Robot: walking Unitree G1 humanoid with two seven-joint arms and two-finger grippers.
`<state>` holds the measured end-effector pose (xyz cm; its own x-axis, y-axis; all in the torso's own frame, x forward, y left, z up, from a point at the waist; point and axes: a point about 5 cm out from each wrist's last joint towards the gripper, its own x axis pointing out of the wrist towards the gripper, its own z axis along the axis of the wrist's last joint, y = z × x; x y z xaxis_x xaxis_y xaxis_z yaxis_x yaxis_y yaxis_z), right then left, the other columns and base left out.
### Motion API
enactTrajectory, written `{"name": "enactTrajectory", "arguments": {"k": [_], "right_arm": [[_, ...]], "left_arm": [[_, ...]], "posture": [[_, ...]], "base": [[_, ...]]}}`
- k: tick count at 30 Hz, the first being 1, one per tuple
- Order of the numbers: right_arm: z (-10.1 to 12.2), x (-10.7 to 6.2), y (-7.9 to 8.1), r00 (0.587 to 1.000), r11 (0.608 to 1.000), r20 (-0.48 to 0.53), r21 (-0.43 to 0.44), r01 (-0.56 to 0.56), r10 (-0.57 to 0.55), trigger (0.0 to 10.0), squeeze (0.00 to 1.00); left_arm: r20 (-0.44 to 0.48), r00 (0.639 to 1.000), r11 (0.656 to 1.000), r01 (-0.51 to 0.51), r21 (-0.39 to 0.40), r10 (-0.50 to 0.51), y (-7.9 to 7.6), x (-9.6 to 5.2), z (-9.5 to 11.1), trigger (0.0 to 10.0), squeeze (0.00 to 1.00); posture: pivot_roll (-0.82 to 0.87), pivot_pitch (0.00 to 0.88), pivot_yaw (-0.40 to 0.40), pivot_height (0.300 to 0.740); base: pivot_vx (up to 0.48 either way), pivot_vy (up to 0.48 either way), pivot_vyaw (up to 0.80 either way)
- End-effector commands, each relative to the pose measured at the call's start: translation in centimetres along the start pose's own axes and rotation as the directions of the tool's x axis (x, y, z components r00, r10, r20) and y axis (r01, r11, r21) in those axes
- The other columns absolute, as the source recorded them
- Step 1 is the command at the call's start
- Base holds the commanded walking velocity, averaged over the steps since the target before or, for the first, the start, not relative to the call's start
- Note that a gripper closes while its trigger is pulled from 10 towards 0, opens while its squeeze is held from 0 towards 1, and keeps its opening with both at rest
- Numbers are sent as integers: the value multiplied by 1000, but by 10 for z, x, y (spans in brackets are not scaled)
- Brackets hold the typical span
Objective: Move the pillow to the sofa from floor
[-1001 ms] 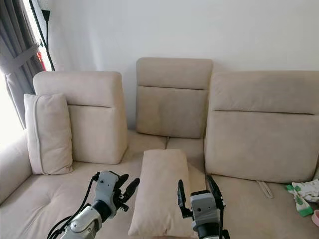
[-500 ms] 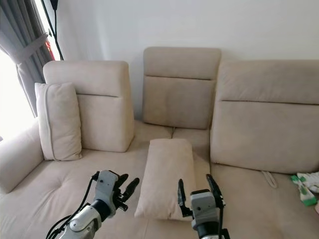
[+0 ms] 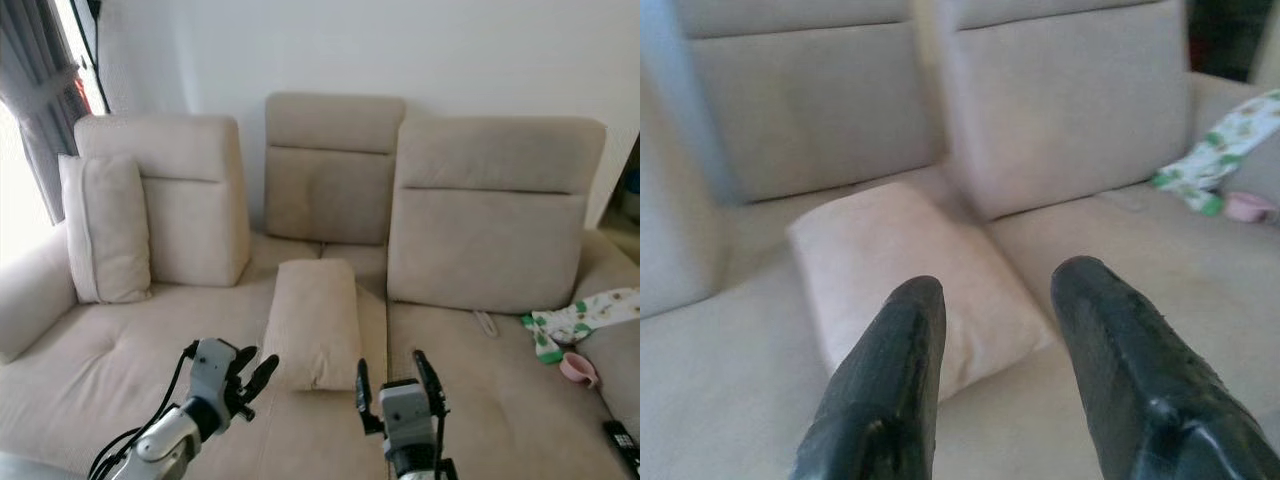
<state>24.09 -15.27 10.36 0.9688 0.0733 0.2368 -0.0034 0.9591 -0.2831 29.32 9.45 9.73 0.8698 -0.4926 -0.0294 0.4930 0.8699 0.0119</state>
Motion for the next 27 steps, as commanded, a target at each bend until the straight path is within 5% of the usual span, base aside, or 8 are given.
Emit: {"name": "enactTrajectory", "arguments": {"k": [1,7,14,27], "right_arm": [[-2,-1,-2,1000,1000,-13,-5,6,-6,10000,0],[-3,0,-2,1000,1000,-19,2,10,-10,10000,0],[-4,0,-3,999,1000,-27,5,17,-17,10000,0],[-4,0,-2,1000,1000,-23,0,-2,2,10000,0]], "left_arm": [[-10,1000,1000,0,-18,0,-1,-1,-3,10000,0],[-12,1000,1000,2,-12,-2,-2,-1,-3,10000,0],[-12,1000,1000,7,-12,-7,-2,-1,-3,10000,0],[-8,1000,1000,8,-17,-8,-3,-2,-4,10000,0]], "posture": [[-70,0,72,740],[-70,0,72,740],[-70,0,71,740],[-71,0,65,740]], "base": [[-281,0,0],[-47,0,0],[0,0,-750],[0,0,0]]}}
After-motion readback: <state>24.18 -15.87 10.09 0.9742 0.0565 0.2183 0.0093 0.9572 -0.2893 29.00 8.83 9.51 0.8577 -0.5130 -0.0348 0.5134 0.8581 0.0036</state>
